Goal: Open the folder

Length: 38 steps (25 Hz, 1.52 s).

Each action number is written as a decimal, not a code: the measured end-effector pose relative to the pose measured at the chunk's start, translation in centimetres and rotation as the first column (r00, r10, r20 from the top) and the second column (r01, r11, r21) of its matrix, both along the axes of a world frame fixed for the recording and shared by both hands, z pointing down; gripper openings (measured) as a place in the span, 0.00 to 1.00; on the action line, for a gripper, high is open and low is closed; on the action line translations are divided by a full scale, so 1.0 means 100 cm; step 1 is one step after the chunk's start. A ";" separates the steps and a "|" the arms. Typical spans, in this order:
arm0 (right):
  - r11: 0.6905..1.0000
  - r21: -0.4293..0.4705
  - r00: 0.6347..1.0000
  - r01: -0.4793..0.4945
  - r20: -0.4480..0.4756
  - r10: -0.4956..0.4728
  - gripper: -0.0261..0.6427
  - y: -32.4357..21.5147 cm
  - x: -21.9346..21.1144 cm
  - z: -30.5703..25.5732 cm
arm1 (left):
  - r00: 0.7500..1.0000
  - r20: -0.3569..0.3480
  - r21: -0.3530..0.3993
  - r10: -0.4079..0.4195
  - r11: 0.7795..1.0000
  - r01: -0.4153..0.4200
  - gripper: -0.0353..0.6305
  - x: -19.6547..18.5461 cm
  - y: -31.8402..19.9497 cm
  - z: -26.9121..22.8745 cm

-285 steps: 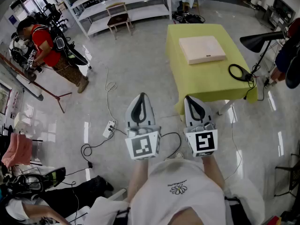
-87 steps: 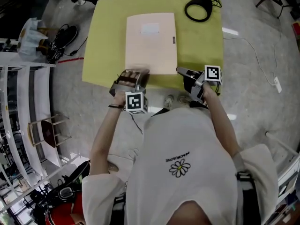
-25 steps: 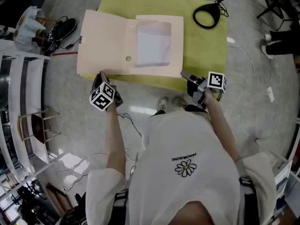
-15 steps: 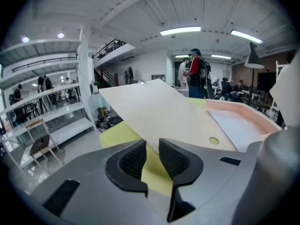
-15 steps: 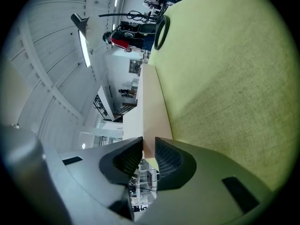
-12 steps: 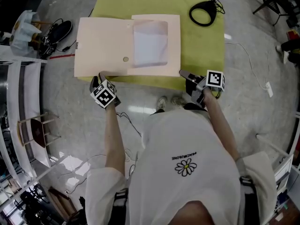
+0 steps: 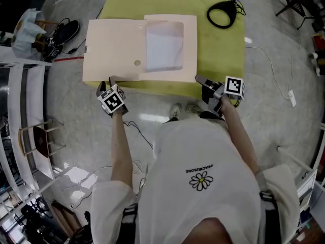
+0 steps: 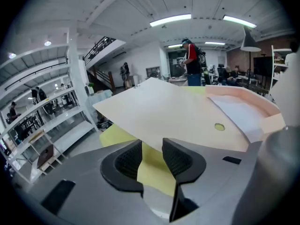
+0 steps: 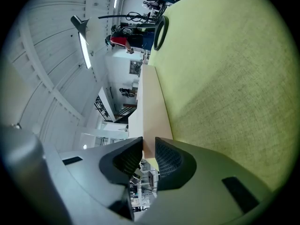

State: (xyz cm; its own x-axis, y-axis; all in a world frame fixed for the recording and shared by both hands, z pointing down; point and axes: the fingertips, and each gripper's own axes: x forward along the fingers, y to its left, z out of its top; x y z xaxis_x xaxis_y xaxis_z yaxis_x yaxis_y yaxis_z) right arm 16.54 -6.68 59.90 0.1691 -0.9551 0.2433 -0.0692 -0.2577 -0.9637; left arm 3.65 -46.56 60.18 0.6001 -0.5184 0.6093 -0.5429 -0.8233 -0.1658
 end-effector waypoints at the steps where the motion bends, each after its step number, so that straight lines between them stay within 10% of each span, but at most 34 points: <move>1: 1.000 -0.001 1.000 0.000 -0.001 0.000 0.15 0.000 0.000 0.000 | 1.000 0.010 0.000 -0.003 1.000 0.003 0.26 0.000 -0.001 0.001; 12: 1.000 0.017 1.000 -0.015 0.021 0.014 0.16 0.000 -0.001 0.000 | 0.985 0.169 0.108 0.047 0.992 -0.066 0.44 -0.005 -0.011 0.012; 20: 0.999 -0.052 1.000 -0.001 0.010 0.002 0.17 0.003 0.000 0.002 | 0.995 0.094 -0.026 -0.044 0.999 0.047 0.44 -0.008 -0.014 0.008; 27: 0.986 -0.157 0.979 0.048 -0.190 -0.078 0.09 -0.007 0.005 -0.037 | 0.997 -0.015 -0.022 -0.076 0.997 0.075 0.53 -0.014 -0.013 -0.033; 33: 0.987 -0.159 0.908 0.002 -0.413 -0.068 0.09 -0.011 0.040 -0.103 | 0.987 -0.154 0.079 -0.044 0.995 0.056 0.53 -0.006 0.006 -0.092; 38: 0.981 -0.159 0.756 -0.108 -0.654 -0.023 0.08 -0.009 0.072 -0.179 | 0.953 -0.299 0.199 0.048 0.980 0.013 0.53 0.013 0.027 -0.175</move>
State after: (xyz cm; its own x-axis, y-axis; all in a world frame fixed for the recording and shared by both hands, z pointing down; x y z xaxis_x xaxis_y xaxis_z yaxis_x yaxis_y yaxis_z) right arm 23.75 -7.60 42.01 0.3882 -0.8945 0.2218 -0.6461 -0.4358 -0.6266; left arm 4.99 -43.87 42.68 0.7491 -0.5975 0.2860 -0.5786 -0.8004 -0.1565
